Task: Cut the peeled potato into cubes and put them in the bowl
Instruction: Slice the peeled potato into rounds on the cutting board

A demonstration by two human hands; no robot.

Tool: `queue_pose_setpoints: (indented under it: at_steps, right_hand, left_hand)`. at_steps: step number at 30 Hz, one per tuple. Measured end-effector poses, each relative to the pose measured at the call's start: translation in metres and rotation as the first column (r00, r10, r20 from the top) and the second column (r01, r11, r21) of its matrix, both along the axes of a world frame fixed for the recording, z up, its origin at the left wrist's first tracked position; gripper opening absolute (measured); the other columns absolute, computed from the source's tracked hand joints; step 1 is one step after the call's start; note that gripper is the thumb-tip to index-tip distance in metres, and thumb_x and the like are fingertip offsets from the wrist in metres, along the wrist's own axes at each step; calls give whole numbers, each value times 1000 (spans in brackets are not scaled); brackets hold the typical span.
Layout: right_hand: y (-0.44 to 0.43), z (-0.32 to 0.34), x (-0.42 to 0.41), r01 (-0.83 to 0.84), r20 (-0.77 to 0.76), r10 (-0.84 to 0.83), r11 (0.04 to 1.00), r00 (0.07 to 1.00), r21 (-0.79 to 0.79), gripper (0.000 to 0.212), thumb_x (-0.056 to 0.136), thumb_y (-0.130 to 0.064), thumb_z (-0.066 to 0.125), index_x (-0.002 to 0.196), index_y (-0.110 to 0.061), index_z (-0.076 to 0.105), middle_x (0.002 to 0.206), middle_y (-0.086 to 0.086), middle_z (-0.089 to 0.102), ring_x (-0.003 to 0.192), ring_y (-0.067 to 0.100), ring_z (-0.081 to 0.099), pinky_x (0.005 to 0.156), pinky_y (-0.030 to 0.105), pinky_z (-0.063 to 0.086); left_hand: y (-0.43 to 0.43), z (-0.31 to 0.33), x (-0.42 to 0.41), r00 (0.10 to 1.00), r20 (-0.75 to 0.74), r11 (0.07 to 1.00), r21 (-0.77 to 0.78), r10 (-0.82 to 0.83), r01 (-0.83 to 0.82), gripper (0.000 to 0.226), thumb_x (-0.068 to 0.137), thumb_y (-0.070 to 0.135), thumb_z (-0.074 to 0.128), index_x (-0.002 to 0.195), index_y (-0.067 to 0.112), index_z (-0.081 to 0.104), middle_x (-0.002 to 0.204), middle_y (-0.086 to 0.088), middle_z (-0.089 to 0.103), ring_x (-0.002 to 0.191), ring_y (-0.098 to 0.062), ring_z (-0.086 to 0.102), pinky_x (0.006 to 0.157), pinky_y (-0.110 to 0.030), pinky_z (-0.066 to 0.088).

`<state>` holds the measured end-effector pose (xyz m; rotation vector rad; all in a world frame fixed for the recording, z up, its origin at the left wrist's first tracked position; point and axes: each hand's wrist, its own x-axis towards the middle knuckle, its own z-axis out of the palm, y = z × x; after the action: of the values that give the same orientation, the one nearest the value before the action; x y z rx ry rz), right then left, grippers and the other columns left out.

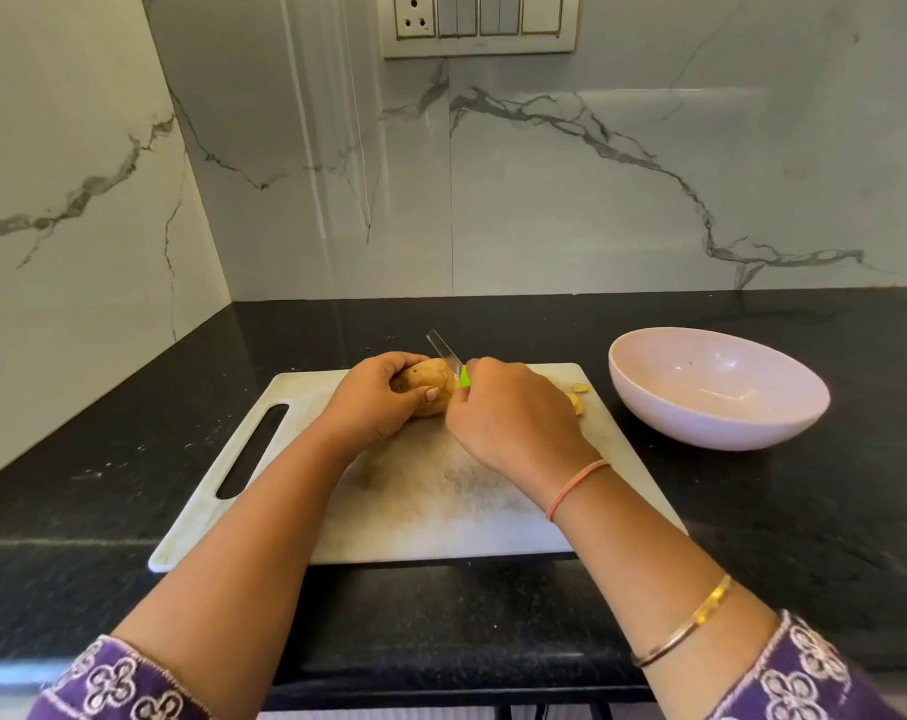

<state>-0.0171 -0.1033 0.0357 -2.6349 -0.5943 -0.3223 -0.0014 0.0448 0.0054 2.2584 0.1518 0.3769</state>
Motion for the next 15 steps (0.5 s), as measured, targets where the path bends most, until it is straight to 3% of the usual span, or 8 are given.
queue_pose_setpoints:
  at_steps: [5,8,11,15]
  right_hand:
    - [1,-18,-5,9,73,-5,998,997,-57,27,98,-25,38,116,-11,52,90,5,58,78,22,55,46,25,27]
    - [-2,-31,-11,-5,70,9,998,997,-66,32,98,-25,37,125,-11,47,97,7,63,87,25,62,50,26,34]
    - [-3,-28,-11,-12,52,17,996,998,-84,29,97,-25,38,121,-11,48,98,7,64,88,25,62,56,28,38]
    - [-2,-20,-16,-45,-27,41,986,999,-160,22,98,-26,40,109,-12,53,98,5,60,89,24,59,48,25,29]
  left_hand:
    - [-7,-4,1,999,-10,999,3,46,-46,40,89,22,65,127,17,56,116,0,60,99,-13,52,85,-24,43]
    - [-8,-4,1,998,-28,999,-1,52,-52,42,89,25,65,129,17,55,120,-1,60,100,-13,52,88,-26,45]
    - [-8,-2,3,998,-29,999,-15,52,-52,43,89,24,65,129,17,55,120,-1,60,101,-13,52,92,-29,46]
    - [-8,-4,1,998,-51,998,-56,35,-37,43,87,21,67,129,17,56,116,2,59,101,-12,52,88,-25,45]
